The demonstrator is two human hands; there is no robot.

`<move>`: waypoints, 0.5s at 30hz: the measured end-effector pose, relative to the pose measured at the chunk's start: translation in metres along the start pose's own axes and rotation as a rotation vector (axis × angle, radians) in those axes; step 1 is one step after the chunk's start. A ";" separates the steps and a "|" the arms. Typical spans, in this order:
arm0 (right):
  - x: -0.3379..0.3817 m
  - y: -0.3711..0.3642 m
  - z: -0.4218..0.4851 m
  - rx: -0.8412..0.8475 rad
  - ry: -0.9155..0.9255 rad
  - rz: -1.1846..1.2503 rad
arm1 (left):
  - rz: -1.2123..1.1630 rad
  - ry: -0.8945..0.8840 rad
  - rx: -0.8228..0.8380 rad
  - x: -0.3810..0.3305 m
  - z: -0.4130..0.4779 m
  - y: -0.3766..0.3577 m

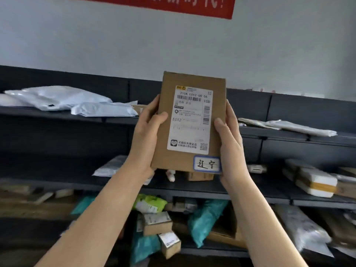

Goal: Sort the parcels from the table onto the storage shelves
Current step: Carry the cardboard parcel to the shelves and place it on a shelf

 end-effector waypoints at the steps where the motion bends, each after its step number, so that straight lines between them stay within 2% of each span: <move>1: -0.005 -0.024 0.000 0.019 -0.003 0.025 | 0.026 -0.011 -0.027 -0.011 -0.003 0.023; 8: -0.035 -0.191 -0.008 0.143 -0.044 0.107 | 0.152 -0.036 -0.166 -0.080 -0.023 0.176; 15: -0.058 -0.324 -0.025 0.229 -0.077 0.178 | 0.202 -0.046 -0.290 -0.125 -0.052 0.301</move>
Point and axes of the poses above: each hand's wrist, its own z-axis towards the middle knuckle, its own y-axis out of the back of the hand, x = y × z, the point moved 1 cm from there along z, towards the middle knuckle, and after that the axes turned 4 degrees about x, right-handed, at the moved point
